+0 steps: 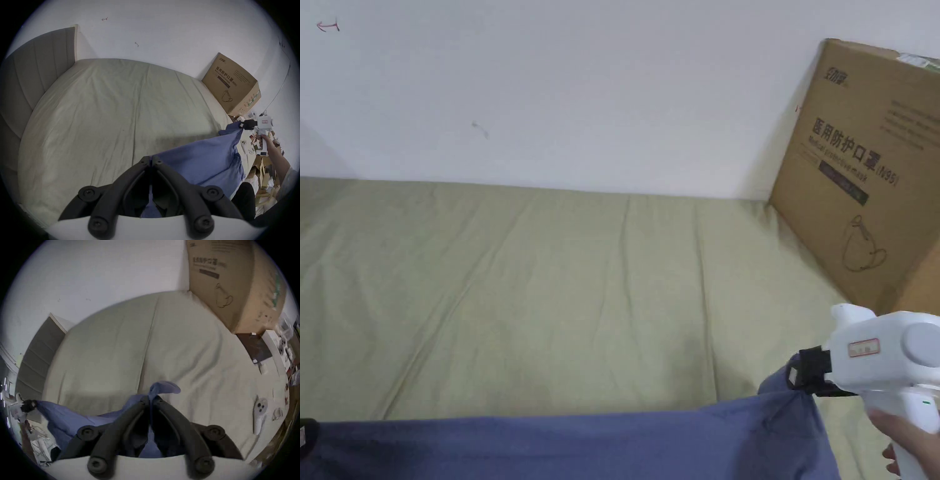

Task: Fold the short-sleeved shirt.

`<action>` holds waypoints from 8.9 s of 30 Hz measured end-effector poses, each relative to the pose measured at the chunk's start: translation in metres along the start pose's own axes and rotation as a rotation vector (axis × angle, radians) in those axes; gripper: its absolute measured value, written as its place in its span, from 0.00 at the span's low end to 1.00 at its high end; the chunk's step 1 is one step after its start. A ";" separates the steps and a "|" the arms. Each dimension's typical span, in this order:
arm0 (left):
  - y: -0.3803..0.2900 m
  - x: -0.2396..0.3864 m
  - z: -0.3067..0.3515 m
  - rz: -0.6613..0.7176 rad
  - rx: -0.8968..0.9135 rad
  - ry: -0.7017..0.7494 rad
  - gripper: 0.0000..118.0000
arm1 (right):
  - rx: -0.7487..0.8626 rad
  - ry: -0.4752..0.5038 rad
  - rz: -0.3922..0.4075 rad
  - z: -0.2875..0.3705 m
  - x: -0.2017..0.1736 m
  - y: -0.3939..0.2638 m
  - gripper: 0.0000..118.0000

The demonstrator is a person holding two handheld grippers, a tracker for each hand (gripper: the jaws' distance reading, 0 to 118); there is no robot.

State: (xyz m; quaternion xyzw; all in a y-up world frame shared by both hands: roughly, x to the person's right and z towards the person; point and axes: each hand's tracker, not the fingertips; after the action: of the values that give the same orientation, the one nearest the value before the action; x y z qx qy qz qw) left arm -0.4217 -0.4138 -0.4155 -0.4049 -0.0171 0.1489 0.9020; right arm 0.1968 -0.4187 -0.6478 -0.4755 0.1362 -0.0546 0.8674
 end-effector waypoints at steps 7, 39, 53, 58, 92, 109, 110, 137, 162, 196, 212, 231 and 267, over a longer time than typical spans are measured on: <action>-0.022 0.006 0.054 -0.039 -0.008 -0.027 0.01 | 0.025 0.059 -0.083 0.092 0.028 -0.079 0.03; -0.124 0.089 0.093 0.024 0.061 0.058 0.95 | 0.126 -0.044 -0.024 0.132 -0.046 -0.185 0.94; -0.111 0.119 0.078 -0.086 0.144 0.201 0.01 | 0.176 -0.056 0.210 0.112 -0.139 -0.190 0.00; -0.114 0.002 0.061 0.366 -0.043 -0.341 0.01 | 0.119 -0.047 0.208 0.108 -0.128 -0.193 0.00; -0.189 -0.071 -0.065 0.495 -0.202 -0.375 0.10 | -0.071 -0.037 0.172 0.074 -0.128 -0.190 0.00; -0.121 0.077 -0.007 0.157 -0.198 -0.193 0.10 | -0.044 0.098 0.079 0.093 -0.115 -0.199 0.00; -0.121 0.095 -0.022 0.160 -0.225 -0.234 0.21 | -0.041 0.101 0.074 0.095 -0.113 -0.200 0.00; -0.151 0.139 -0.099 0.094 -0.438 -0.238 0.01 | -0.037 0.114 0.054 0.094 -0.094 -0.200 0.00; -0.166 -0.036 -0.023 0.474 -0.192 -0.557 1.00 | -0.058 0.092 0.070 0.091 -0.104 -0.202 0.00; -0.119 0.066 0.021 -0.105 -0.145 0.184 0.05 | -0.056 0.188 0.102 0.091 -0.127 -0.199 0.00; -0.135 0.221 -0.116 0.201 -0.379 -0.465 0.84 | -0.026 0.160 0.020 0.112 -0.075 -0.214 0.00; -0.127 0.247 -0.088 -0.161 -0.346 -0.350 0.02 | 0.007 0.154 -0.002 0.106 -0.065 -0.207 0.00; -0.169 0.031 -0.023 0.403 -0.079 -0.457 0.01 | -0.371 0.384 0.093 -0.017 -0.130 -0.247 0.00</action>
State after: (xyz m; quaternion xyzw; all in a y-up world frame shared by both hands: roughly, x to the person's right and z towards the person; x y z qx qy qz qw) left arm -0.3456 -0.5275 -0.3093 -0.3910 -0.1446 0.4115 0.8105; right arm 0.0762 -0.5373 -0.4254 -0.6004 0.3274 -0.0779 0.7254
